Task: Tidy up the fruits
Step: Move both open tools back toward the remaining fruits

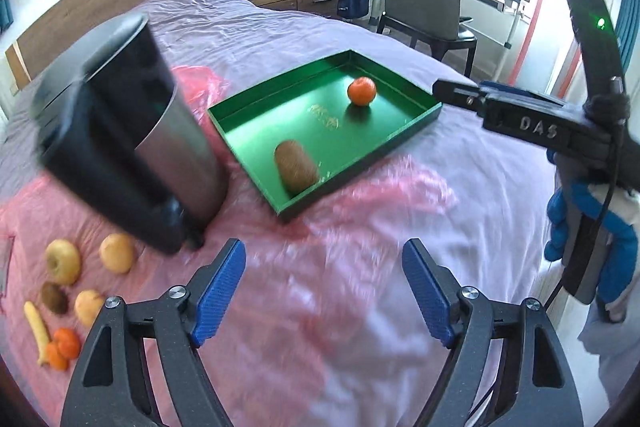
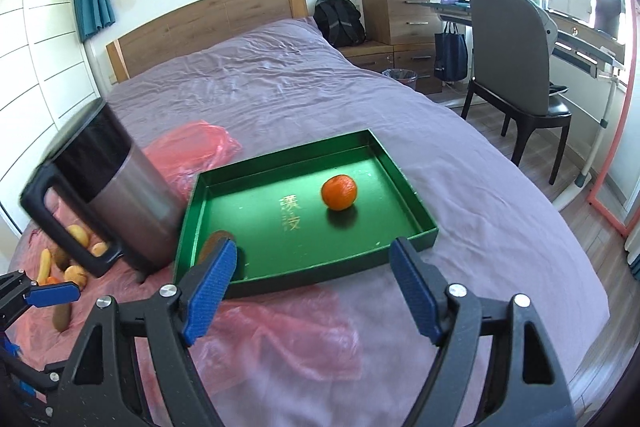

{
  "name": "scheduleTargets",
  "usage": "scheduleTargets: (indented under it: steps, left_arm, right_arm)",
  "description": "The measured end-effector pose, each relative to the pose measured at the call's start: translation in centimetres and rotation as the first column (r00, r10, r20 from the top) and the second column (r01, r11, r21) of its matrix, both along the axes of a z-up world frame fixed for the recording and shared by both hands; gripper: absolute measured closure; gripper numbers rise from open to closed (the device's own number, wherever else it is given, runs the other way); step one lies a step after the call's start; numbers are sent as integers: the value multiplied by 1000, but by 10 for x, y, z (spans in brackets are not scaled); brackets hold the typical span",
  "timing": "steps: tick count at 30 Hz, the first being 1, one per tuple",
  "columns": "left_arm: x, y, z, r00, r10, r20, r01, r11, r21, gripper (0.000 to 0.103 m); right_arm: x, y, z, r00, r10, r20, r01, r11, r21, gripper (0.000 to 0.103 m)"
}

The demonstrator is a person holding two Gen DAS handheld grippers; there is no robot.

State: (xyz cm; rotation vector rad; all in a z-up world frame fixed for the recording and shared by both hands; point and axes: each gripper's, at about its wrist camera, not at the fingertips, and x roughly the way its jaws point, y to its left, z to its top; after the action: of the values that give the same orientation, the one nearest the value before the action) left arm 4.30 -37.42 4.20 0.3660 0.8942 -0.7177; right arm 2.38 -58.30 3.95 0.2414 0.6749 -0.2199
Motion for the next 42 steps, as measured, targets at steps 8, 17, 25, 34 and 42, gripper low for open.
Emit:
scheduleTargets:
  steps: [8,17,25,34,42]
  left_arm:
    - [-40,47,1,999,26,23,-26,999,27,27]
    - [-66,100,0,997,80,22,-80,997,20,27]
    - [-73,163,5,985,169,38,-168,986,-10,27]
    - [-70,250,1,953,303,30,-301,952,-54,27]
    - [-63,333,-16,898,440,3,-439,896,-71,27]
  right_arm:
    - [-38,50,11,998,53,29,-52,998,-18,0]
    - [-61,96,10,992,120,31,-120,993,1,0]
    - [-68,148,16,978,206,27,-206,979,-12,0]
    - [-62,217,25,948,317,17,-316,948,-32,0]
    - [-48,284,15,902,431,-32,-432,901,-30,0]
